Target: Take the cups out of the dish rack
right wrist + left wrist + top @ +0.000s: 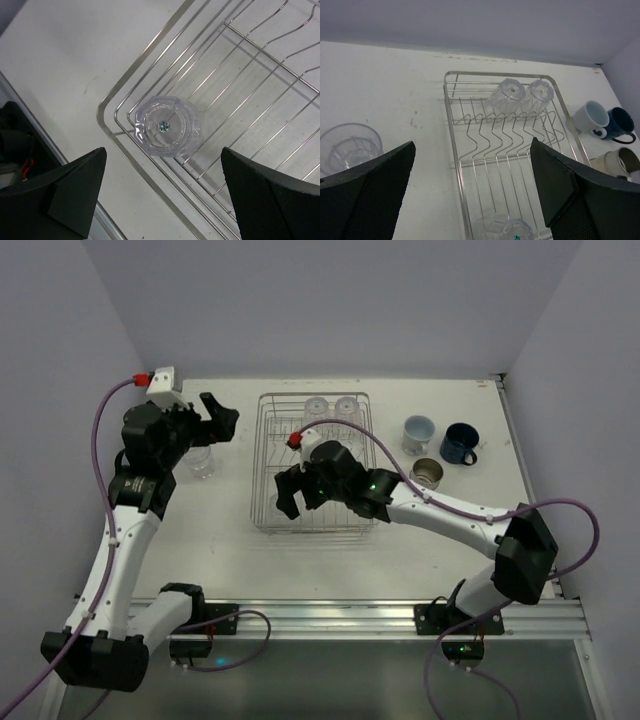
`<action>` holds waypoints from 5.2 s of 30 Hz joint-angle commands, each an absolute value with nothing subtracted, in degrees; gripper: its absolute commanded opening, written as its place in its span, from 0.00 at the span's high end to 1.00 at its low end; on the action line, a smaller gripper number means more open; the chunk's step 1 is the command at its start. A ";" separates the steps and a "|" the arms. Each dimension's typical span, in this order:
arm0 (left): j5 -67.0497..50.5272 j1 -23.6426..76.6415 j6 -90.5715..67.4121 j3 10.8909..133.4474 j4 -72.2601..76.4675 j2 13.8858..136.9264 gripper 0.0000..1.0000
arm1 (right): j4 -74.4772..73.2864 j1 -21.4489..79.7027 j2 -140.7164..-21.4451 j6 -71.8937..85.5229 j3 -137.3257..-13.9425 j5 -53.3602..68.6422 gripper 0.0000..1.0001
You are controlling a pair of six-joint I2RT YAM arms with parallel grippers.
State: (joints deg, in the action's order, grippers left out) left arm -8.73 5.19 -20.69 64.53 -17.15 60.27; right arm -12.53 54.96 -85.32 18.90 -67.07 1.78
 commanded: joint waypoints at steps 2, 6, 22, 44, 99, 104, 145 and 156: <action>-14.24 5.62 -23.55 54.42 -10.46 52.32 0.00 | -20.12 58.53 -92.27 16.70 -74.26 -6.59 0.01; -15.38 5.54 -23.38 50.72 -10.63 48.34 0.00 | -21.70 59.76 -99.73 17.92 -79.26 -8.35 0.01; -20.56 5.54 -25.31 47.55 -9.84 46.93 0.00 | -20.57 59.94 -108.81 18.81 -85.25 -12.13 0.55; -50.62 16.25 -38.58 48.96 3.59 58.09 0.19 | 30.30 36.92 -67.41 52.46 -46.85 23.19 0.88; 12.66 6.42 -12.83 90.43 -47.89 86.73 1.00 | 13.27 30.76 -57.92 40.43 -36.30 25.05 0.01; 13.80 6.15 -12.57 95.61 -51.59 91.05 1.00 | 11.60 30.85 -55.38 39.73 -36.21 24.26 0.01; 13.97 3.69 -11.60 94.74 -51.94 98.79 0.74 | 12.13 30.76 -58.01 39.46 -36.30 23.82 0.01; 13.46 3.78 -12.13 96.94 -50.63 94.84 0.54 | 12.39 30.85 -59.32 38.50 -36.65 23.47 0.01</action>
State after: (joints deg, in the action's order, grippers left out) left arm 13.96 4.14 -13.63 94.08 -51.57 99.44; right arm 11.14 30.94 -58.89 39.99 -35.46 24.88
